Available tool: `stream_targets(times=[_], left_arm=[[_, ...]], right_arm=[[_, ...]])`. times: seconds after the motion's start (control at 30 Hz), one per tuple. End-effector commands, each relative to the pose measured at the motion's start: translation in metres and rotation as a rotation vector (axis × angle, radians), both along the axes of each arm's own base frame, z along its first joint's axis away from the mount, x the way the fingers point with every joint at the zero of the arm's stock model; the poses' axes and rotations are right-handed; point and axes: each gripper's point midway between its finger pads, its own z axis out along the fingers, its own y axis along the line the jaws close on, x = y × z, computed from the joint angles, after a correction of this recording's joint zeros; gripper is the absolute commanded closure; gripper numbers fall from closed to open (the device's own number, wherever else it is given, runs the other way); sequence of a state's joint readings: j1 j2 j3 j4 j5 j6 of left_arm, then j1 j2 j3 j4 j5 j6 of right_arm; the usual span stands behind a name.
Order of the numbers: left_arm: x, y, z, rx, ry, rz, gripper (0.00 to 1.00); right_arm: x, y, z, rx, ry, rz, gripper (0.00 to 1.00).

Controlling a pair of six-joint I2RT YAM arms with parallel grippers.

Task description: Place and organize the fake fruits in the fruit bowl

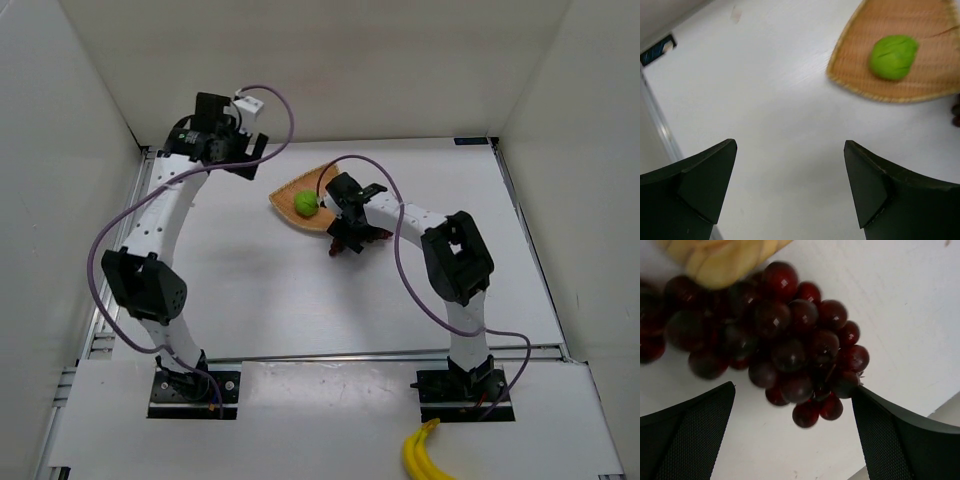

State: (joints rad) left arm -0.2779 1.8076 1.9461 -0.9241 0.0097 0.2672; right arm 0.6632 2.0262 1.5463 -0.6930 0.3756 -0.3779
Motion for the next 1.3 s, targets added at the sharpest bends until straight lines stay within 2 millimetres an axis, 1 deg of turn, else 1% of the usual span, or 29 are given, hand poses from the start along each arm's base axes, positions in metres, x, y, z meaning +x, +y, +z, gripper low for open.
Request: stream_targets(times=[0.0, 0.03, 0.1, 0.17, 0.2, 0.23, 0.3, 0.33, 0.37, 0.4, 0.43, 0.5, 0.53, 0.6, 0.63, 0.67, 0.7, 0.73, 0.8, 0.83, 0.87, 0.93, 0.97, 1.0, 1.07, 1.1, 1.17, 1.2, 1.27], left_arm=[[-0.029, 0.041, -0.027, 0.048, 0.118, 0.102, 0.0], [-0.036, 0.046, -0.022, 0.045, 0.11, 0.112, 0.0], [-0.048, 0.055, -0.035, 0.062, 0.143, 0.128, 0.0], [-0.057, 0.06, -0.032, 0.06, 0.14, 0.137, 0.0], [-0.063, 0.062, -0.039, 0.065, 0.157, 0.137, 0.0], [-0.064, 0.062, -0.037, 0.07, 0.147, 0.129, 0.0], [-0.068, 0.068, -0.037, 0.069, 0.147, 0.141, 0.0], [-0.071, 0.073, -0.036, 0.068, 0.146, 0.152, 0.0], [-0.073, 0.073, -0.031, 0.064, 0.132, 0.152, 0.0], [-0.074, 0.079, -0.036, 0.066, 0.145, 0.166, 0.0], [-0.078, 0.084, -0.037, 0.066, 0.149, 0.178, 0.0], [-0.082, 0.087, -0.034, 0.057, 0.141, 0.183, 0.0], [-0.084, 0.091, -0.039, 0.059, 0.155, 0.191, 0.0], [-0.089, 0.094, -0.034, 0.049, 0.143, 0.196, 0.0], [-0.09, 0.097, -0.038, 0.05, 0.153, 0.205, 0.0], [-0.09, 0.097, -0.038, 0.05, 0.153, 0.205, 0.0], [-0.092, 0.101, -0.037, 0.049, 0.152, 0.216, 0.0], [-0.092, 0.104, -0.037, 0.041, 0.153, 0.22, 0.0], [-0.095, 0.106, -0.039, 0.031, 0.158, 0.222, 0.0], [-0.096, 0.106, -0.042, 0.033, 0.167, 0.222, 0.0], [-0.098, 0.107, -0.046, 0.02, 0.179, 0.232, 0.0], [-0.098, 0.109, -0.046, 0.011, 0.181, 0.234, 0.0], [-0.099, 0.111, -0.05, 0.004, 0.193, 0.239, 0.0], [-0.099, 0.111, -0.05, 0.004, 0.193, 0.239, 0.0], [-0.101, 0.114, -0.053, -0.003, 0.203, 0.243, 0.0], [-0.102, 0.115, -0.057, -0.012, 0.215, 0.245, 0.0], [-0.102, 0.116, -0.059, -0.022, 0.217, 0.246, 0.0], [-0.104, 0.119, -0.063, -0.028, 0.228, 0.262, 0.0], [-0.106, 0.121, -0.067, -0.035, 0.241, 0.265, 0.0]], right_arm=[[0.028, 0.017, -0.001, 0.015, -0.066, 0.042, 0.0], [0.03, 0.018, -0.005, 0.012, -0.062, 0.043, 0.0], [0.039, 0.021, -0.014, 0.006, -0.086, 0.019, 0.0], [0.049, 0.019, -0.022, -0.021, -0.119, -0.023, 0.0], [0.048, 0.019, -0.027, -0.017, -0.112, -0.044, 0.0], [0.047, 0.019, -0.031, -0.016, -0.106, -0.056, 0.04], [0.043, 0.021, -0.04, 0.009, -0.092, -0.096, 0.17], [0.043, 0.021, -0.04, 0.016, -0.093, -0.109, 0.35], [0.043, 0.021, -0.04, 0.016, -0.093, -0.109, 0.43], [0.04, 0.019, -0.041, 0.011, -0.082, -0.118, 0.5], [0.034, 0.018, -0.036, 0.026, -0.072, -0.124, 0.61], [0.025, 0.016, -0.029, 0.045, -0.059, -0.127, 0.71], [0.016, 0.012, -0.021, 0.062, -0.055, -0.13, 0.8], [0.003, 0.012, -0.011, 0.079, -0.055, -0.114, 0.81], [-0.004, 0.018, 0.007, 0.125, -0.068, -0.09, 0.83], [-0.017, 0.019, 0.008, 0.13, -0.053, -0.07, 0.86], [-0.022, 0.02, 0.015, 0.159, -0.056, -0.075, 0.89], [-0.026, 0.027, 0.038, 0.219, -0.079, -0.071, 0.91], [-0.036, 0.037, 0.054, 0.313, -0.061, -0.057, 1.0], [-0.036, 0.043, 0.074, 0.371, -0.083, -0.052, 1.0], [-0.036, 0.049, 0.084, 0.416, -0.088, -0.059, 1.0], [-0.031, 0.058, 0.104, 0.491, -0.104, -0.081, 1.0], [-0.022, 0.068, 0.129, 0.585, -0.119, -0.117, 1.0], [-0.013, 0.071, 0.141, 0.639, -0.127, -0.15, 1.0], [0.003, 0.084, 0.151, 0.734, -0.098, -0.237, 1.0], [0.028, 0.089, 0.166, 0.787, -0.129, -0.29, 1.0], [0.054, 0.093, 0.177, 0.873, -0.135, -0.397, 1.0], [0.079, 0.095, 0.184, 0.965, -0.115, -0.516, 1.0], [0.095, 0.107, 0.189, 1.09, -0.023, -0.574, 1.0]])
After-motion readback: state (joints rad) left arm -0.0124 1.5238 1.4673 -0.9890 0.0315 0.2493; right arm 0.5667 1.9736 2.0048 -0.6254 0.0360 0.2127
